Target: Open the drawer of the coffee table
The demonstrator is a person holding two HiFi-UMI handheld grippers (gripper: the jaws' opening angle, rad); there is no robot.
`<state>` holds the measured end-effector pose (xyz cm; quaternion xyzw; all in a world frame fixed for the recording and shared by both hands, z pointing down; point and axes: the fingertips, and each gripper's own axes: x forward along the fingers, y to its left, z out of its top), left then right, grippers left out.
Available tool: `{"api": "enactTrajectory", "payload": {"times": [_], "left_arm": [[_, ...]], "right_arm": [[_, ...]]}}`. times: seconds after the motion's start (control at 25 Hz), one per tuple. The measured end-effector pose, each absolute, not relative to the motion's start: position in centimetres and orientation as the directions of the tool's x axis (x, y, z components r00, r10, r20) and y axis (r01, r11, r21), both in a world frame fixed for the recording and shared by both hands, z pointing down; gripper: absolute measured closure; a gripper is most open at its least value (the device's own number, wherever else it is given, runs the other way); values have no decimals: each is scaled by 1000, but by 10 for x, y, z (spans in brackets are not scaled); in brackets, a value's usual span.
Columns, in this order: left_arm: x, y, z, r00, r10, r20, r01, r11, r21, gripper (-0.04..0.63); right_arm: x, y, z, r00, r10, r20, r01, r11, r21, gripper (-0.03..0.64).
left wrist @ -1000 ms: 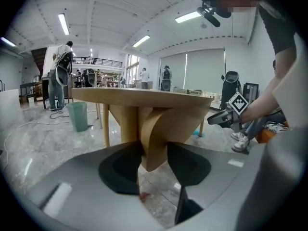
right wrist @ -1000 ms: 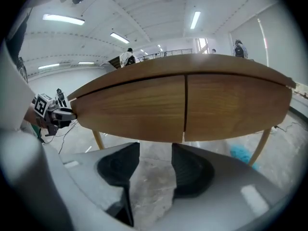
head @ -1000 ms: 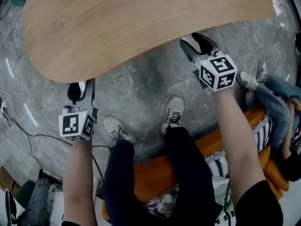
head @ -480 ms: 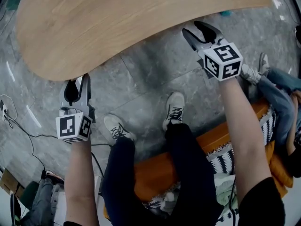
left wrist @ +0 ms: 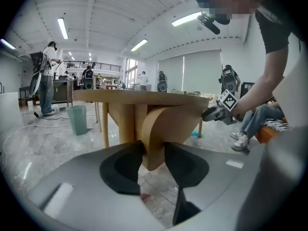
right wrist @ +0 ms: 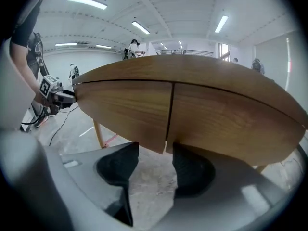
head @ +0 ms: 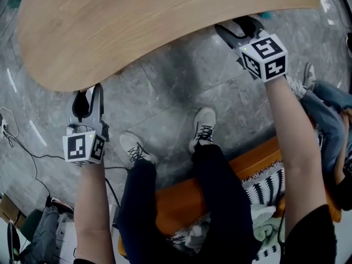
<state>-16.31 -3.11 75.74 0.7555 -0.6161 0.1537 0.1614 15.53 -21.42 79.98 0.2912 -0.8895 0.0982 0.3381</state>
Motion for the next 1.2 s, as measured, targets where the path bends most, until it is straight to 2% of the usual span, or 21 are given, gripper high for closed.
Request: {"api": "enactTrajectory", "payload": {"times": [0.16, 0.44, 0.68, 0.88, 1.04, 1.2], "left_arm": [[-162, -32, 757, 183, -880, 437, -983, -171, 67, 457], [-162, -29, 757, 176, -887, 427, -984, -155, 82, 457], [-148, -8, 756, 216, -867, 450, -976, -194, 95, 457], [-142, -4, 755, 233, -858, 457, -972, -211, 100, 453], [-144, -5, 756, 226, -863, 452, -974, -197, 111, 451], [-146, -2, 756, 210, -863, 460, -978, -180, 109, 453]], "right_arm": [[149, -211, 798, -622, -441, 647, -598, 801, -28, 408], [146, -202, 797, -620, -455, 639, -588, 809, 6, 403], [161, -180, 797, -631, -424, 650, -572, 820, -20, 403], [168, -190, 793, -626, -383, 679, -510, 860, 14, 403], [151, -192, 792, -621, -299, 725, -379, 924, 57, 402], [149, -185, 792, -630, -291, 720, -381, 924, 40, 402]]}}
